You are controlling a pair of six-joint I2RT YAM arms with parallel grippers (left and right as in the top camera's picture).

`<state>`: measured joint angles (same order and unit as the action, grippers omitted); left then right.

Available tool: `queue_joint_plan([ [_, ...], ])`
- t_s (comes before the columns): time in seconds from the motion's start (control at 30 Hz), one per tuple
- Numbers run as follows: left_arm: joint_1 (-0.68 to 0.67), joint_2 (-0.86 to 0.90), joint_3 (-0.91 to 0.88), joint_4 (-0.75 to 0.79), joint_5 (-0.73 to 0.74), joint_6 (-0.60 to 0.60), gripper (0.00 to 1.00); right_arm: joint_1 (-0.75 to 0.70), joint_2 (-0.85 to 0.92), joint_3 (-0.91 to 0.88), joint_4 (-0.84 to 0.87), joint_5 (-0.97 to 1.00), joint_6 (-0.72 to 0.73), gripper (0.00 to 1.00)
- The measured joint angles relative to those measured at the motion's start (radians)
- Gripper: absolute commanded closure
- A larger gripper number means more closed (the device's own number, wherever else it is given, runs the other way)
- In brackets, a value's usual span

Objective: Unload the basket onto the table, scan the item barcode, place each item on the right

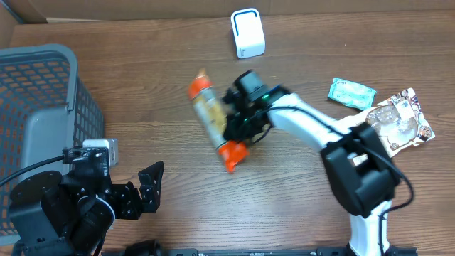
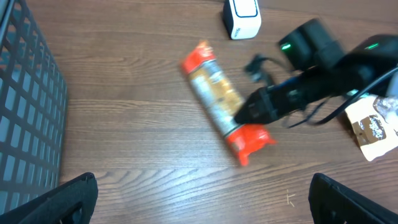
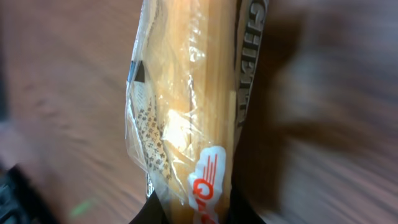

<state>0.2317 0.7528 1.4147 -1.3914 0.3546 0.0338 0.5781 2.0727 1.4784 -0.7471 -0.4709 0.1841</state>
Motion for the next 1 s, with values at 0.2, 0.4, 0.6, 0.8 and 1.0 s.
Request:
queue_joint_plan([
  [0.2, 0.000, 0.000, 0.000, 0.000, 0.000, 0.000, 0.01, -0.050, -0.045, 0.000, -0.117, 0.175, -0.009, 0.95],
  [0.4, 0.000, 0.000, 0.000, 0.000, 0.000, 0.000, 0.00, 0.059, -0.060, 0.006, -0.207, 0.500, 0.035, 0.96],
  [0.6, 0.000, 0.000, 0.000, 0.000, 0.000, 0.000, 0.01, 0.169, -0.062, 0.006, -0.378, 0.909, 0.166, 0.95],
  [0.8, 0.000, 0.000, 0.000, 0.000, 0.000, 0.000, 0.00, 0.253, -0.061, 0.002, -0.355, 0.943, 0.186, 0.26],
  [1.0, 0.000, 0.000, 0.000, 0.000, 0.000, 0.000, 0.01, 0.332, -0.061, 0.002, -0.323, 0.938, 0.189, 0.04],
])
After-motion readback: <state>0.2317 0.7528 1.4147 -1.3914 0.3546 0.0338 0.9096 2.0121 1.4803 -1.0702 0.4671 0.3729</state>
